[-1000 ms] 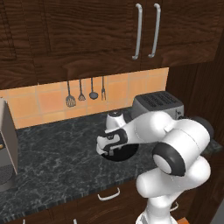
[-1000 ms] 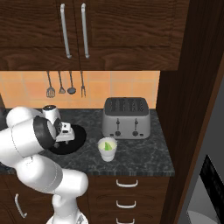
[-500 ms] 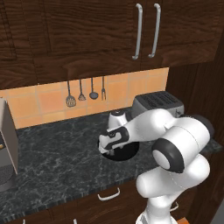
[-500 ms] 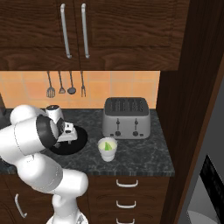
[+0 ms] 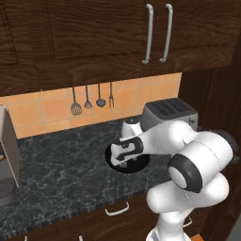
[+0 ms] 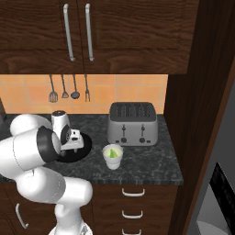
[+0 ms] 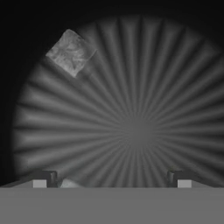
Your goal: Grab a lemon wedge from the fridge and one ice cube from the ice bowl, and put them in the glass of lemonade.
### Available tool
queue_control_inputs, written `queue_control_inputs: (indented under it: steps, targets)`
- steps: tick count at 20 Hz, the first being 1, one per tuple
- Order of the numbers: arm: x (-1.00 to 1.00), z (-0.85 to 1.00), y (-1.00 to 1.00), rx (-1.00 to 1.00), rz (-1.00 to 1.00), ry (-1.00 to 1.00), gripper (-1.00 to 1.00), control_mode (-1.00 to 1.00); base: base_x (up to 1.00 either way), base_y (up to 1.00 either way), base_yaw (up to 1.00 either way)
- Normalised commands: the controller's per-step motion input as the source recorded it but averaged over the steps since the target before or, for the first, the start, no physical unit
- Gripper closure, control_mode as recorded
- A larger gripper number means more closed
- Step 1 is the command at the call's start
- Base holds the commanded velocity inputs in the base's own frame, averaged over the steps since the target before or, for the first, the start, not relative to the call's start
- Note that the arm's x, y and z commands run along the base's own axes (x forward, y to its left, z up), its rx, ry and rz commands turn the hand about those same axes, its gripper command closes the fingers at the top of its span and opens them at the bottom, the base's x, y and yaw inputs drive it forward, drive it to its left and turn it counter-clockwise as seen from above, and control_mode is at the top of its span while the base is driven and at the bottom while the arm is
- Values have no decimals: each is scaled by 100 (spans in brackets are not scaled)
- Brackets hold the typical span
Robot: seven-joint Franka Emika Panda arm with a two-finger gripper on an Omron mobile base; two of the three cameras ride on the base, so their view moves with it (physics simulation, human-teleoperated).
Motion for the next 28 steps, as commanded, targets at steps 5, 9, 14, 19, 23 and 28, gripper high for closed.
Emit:
queue_control_inputs:
  steps: [5, 9, 14, 19, 23, 28]
  targets:
    - [-6, 0, 0, 1, 5, -1, -100, -100, 0, 0, 0]
    - [-3, -3, -3, 1, 2, -2, -100, -100, 0, 0, 0]
    - [-1, -3, 0, 0, 0, -1, -100, -100, 0, 0, 0]
    - [0, -2, 0, 0, 0, -4, -100, -100, 0, 0, 0]
    - [-4, 0, 0, 0, 0, -5, -100, -100, 0, 0, 0]
    - [-20, 0, 0, 0, 0, -2, -100, -100, 0, 0, 0]
